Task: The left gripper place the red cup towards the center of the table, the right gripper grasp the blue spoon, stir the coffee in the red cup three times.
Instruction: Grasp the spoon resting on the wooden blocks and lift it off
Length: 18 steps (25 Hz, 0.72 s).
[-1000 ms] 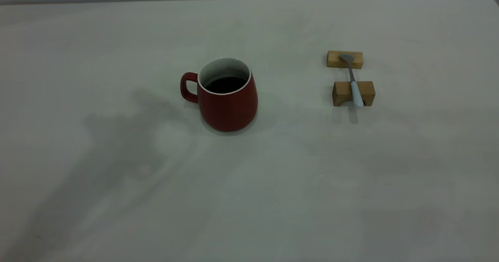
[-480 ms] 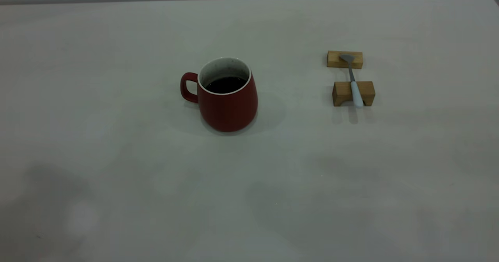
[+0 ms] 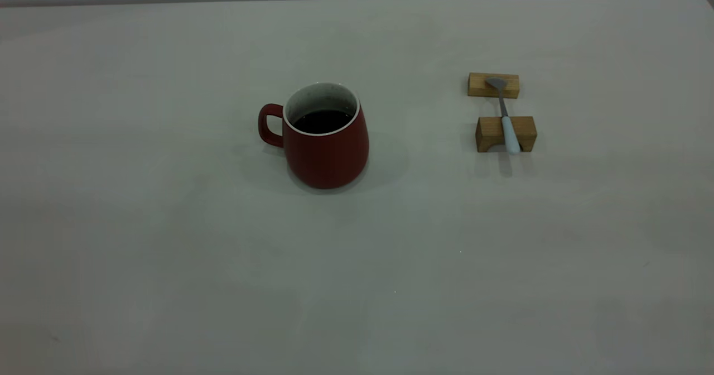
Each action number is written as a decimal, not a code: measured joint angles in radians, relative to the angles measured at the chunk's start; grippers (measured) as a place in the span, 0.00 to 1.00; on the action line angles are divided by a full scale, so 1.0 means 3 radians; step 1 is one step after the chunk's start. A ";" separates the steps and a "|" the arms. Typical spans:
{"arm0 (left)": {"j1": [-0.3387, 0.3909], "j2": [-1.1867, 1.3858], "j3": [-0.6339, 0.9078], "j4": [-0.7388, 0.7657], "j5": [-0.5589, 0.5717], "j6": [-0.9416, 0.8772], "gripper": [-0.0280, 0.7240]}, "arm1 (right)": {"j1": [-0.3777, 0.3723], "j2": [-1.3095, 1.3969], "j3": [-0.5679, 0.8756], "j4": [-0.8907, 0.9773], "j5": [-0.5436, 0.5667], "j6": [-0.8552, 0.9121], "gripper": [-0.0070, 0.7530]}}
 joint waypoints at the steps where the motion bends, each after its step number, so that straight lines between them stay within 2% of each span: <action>1: 0.0047 -0.0141 0.0050 -0.0021 0.0000 0.0000 0.48 | 0.0000 0.0000 0.0000 0.0000 0.0000 0.0000 0.68; 7: 0.0260 -0.0739 0.0273 -0.0046 -0.0024 0.0070 0.48 | 0.0000 0.0000 0.0000 0.0000 0.0000 0.0000 0.68; 18: 0.0264 -0.1127 0.0391 -0.0131 -0.0093 0.0084 0.48 | 0.0000 0.0000 0.0000 0.0000 0.0000 0.0000 0.68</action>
